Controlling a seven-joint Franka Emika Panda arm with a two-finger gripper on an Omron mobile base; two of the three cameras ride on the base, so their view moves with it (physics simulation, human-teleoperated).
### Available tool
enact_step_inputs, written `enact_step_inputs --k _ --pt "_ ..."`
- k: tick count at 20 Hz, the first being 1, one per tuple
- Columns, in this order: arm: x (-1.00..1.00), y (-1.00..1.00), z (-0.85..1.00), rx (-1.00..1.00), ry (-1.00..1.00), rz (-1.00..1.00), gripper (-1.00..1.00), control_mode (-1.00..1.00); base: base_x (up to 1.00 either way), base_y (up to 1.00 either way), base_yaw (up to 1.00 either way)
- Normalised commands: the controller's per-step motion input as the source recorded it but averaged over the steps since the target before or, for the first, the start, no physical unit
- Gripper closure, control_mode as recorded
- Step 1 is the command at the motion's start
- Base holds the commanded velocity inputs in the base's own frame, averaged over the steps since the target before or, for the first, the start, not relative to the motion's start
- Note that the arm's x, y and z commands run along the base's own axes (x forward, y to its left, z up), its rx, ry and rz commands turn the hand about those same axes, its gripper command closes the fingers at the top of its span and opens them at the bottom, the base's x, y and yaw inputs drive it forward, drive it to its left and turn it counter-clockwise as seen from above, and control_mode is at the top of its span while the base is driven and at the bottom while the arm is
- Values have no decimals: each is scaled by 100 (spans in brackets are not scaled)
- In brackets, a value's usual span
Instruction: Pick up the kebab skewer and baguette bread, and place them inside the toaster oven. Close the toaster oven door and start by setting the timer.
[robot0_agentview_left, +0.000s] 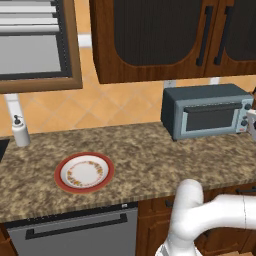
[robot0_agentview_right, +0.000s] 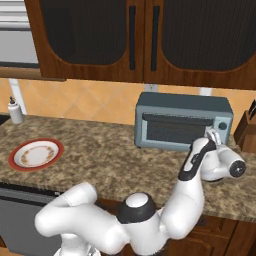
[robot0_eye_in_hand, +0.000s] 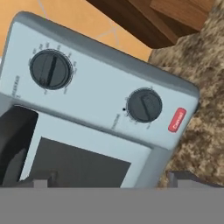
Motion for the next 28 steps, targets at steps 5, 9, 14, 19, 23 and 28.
enact_step_inputs --k 5,9,14,19,23,28 --pt "23 -29 -14 3 0 -5 -100 -100 0 0 0" --pt "26 -19 -15 2 0 -4 -100 -100 0 0 0" --pt "22 -10 -13 2 0 -2 -100 -100 0 0 0" --pt "15 -12 -14 0 0 -2 -100 -100 0 0 0" --pt "16 -20 -7 0 0 -1 -100 -100 0 0 0" --pt "3 -18 0 1 0 0 -100 -100 0 0 0"
